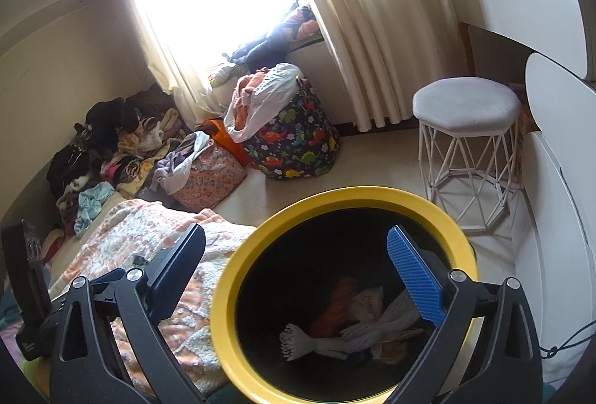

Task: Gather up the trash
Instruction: 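Move both open tools back to the wrappers on the bed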

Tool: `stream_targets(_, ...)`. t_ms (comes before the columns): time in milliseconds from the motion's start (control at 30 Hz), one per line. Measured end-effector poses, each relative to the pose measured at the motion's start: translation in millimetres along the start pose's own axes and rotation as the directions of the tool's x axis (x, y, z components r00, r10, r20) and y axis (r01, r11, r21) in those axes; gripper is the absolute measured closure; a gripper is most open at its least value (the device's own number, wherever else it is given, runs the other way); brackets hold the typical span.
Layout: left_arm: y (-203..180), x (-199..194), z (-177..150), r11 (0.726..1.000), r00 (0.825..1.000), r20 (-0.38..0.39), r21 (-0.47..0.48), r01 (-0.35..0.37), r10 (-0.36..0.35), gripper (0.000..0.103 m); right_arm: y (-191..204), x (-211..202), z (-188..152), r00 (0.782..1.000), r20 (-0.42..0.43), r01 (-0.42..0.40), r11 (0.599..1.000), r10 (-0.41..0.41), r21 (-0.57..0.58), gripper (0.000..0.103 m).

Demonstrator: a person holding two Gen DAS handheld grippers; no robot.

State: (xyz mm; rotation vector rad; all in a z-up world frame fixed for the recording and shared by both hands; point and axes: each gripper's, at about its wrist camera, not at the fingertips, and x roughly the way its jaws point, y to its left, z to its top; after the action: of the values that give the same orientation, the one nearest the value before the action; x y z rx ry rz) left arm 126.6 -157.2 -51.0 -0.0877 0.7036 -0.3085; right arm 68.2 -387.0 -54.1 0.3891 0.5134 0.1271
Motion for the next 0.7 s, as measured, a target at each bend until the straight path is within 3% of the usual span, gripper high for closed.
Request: stream_targets(700, 53, -32, -4, 0.994, 0.995, 0.066, -0.079, -0.075, 0.080, 0.011, 63, -4, -11, 0.998, 0.022, -0.055, 0.987, 0.059, -0.149, 0.007)
